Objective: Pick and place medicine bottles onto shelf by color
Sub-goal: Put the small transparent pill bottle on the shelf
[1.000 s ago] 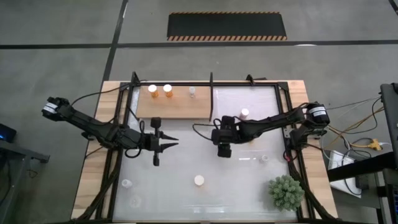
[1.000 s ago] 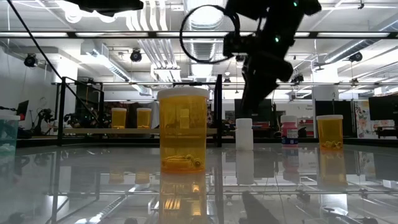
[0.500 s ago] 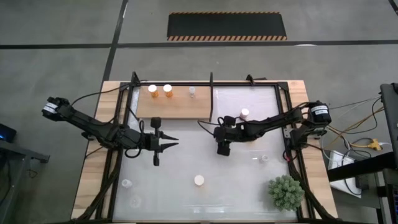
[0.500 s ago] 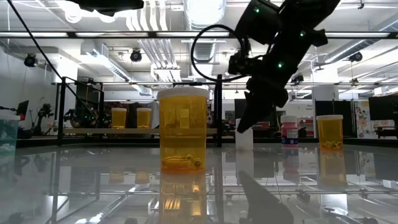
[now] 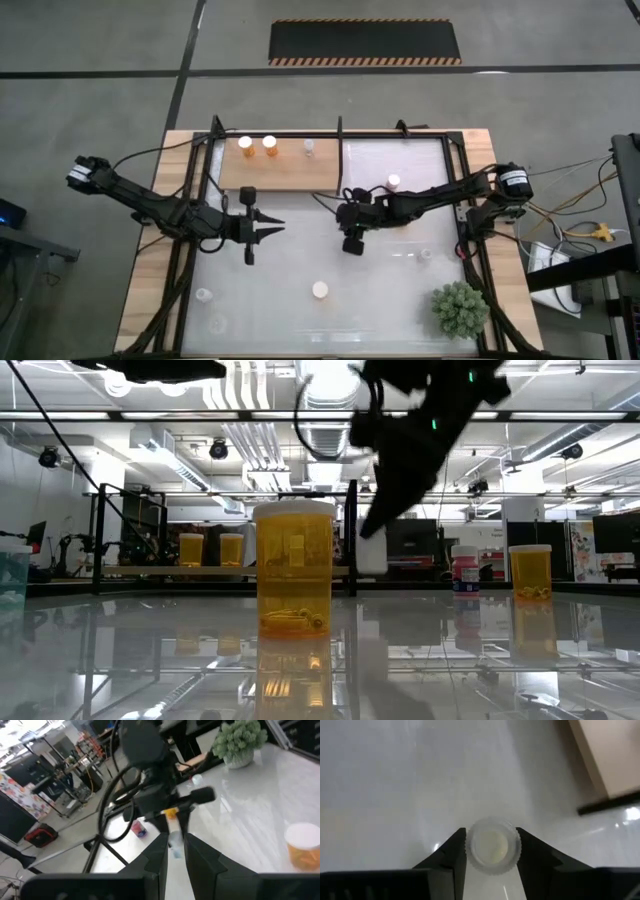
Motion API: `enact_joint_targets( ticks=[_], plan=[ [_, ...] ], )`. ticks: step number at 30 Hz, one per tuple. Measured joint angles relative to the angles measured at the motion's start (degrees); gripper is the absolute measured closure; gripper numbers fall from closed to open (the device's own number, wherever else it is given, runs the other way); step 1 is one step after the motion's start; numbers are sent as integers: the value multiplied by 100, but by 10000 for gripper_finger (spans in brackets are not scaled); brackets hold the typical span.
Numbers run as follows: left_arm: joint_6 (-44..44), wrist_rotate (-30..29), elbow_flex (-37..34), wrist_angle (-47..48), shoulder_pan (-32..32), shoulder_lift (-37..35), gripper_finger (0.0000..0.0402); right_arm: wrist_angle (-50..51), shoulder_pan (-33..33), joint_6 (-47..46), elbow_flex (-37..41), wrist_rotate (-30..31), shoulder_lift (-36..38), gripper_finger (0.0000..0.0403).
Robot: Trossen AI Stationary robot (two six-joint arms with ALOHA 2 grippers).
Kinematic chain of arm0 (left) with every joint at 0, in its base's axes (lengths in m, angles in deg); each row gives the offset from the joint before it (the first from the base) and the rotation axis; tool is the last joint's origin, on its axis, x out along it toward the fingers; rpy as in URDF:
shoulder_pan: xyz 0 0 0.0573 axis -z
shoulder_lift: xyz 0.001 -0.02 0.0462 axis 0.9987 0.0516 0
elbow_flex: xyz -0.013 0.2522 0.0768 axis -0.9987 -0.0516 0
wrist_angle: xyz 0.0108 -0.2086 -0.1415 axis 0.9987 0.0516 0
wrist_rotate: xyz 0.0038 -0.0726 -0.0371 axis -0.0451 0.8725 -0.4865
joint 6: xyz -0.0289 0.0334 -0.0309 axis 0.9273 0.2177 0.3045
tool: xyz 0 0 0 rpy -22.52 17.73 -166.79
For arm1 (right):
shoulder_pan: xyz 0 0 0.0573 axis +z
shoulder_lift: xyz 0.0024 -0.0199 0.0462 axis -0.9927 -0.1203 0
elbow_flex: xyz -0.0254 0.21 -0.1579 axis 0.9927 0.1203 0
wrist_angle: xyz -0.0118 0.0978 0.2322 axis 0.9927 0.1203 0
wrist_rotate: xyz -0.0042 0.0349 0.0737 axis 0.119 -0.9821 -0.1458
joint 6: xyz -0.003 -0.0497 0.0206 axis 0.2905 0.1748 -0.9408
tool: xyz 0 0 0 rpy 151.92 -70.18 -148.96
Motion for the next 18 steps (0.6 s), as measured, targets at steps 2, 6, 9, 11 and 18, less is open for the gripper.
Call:
enact_joint_targets(
  ticks=[2,6,9,11,18],
  plan=[
    [-3,0,-120,-34,0,-198,355,321,138,-78,-369,-3,0,275],
    [40,-2,-392,-79,0,-654,355,649,361,-286,-1044,31,0,258],
    [10,0,-571,-351,0,-919,355,658,451,-308,-1494,38,-64,261],
    [-79,1,-647,-481,0,-1068,355,654,461,-340,-1818,33,-179,267],
    [-310,-2,-682,-533,0,-1431,355,1204,274,-35,-3216,16,-1031,271]
  ],
)
